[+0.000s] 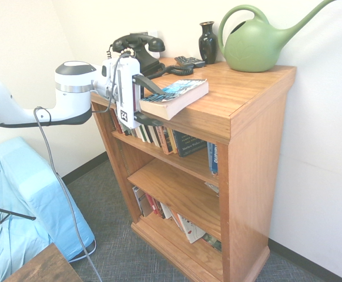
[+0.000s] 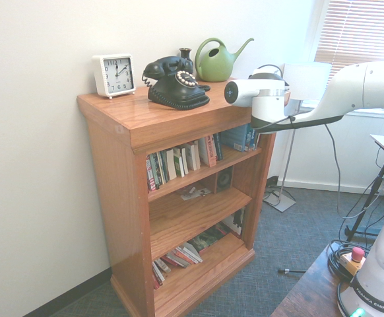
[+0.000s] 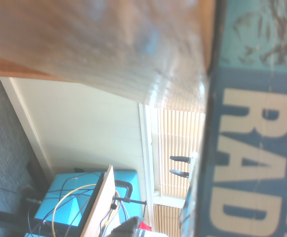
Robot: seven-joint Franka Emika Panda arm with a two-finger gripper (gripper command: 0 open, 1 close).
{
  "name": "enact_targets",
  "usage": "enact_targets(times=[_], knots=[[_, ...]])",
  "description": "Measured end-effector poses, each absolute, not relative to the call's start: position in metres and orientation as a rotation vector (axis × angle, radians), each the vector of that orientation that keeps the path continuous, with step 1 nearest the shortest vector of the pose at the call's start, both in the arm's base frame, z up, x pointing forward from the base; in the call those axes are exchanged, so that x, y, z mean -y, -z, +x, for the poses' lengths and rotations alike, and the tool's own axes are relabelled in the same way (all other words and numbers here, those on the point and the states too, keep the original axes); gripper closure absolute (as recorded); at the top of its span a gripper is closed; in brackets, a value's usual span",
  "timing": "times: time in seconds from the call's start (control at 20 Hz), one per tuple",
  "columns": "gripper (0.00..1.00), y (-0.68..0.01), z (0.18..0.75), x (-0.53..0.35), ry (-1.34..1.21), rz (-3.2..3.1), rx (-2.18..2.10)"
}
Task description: Shelf the books
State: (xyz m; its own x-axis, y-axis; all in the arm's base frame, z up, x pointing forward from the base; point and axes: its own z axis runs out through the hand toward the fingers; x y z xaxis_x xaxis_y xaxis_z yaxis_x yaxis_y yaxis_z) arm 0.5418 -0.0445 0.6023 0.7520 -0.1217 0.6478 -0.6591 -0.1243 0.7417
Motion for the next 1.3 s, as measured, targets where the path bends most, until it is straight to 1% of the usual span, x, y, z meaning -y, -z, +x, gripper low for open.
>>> enact_targets(times=[0.05,0.1,0.45,0.75,1.3], knots=[[0.0,-0.602,0.542,0.045,-0.517,1.659,0.631],[1.0,-0.602,0.542,0.045,-0.518,1.659,0.631],[1.0,-0.604,0.542,0.049,-0.519,1.659,0.636],[1.0,-0.608,0.544,0.069,-0.525,1.656,0.654],[1.0,-0.608,0.544,0.069,-0.527,1.657,0.653]])
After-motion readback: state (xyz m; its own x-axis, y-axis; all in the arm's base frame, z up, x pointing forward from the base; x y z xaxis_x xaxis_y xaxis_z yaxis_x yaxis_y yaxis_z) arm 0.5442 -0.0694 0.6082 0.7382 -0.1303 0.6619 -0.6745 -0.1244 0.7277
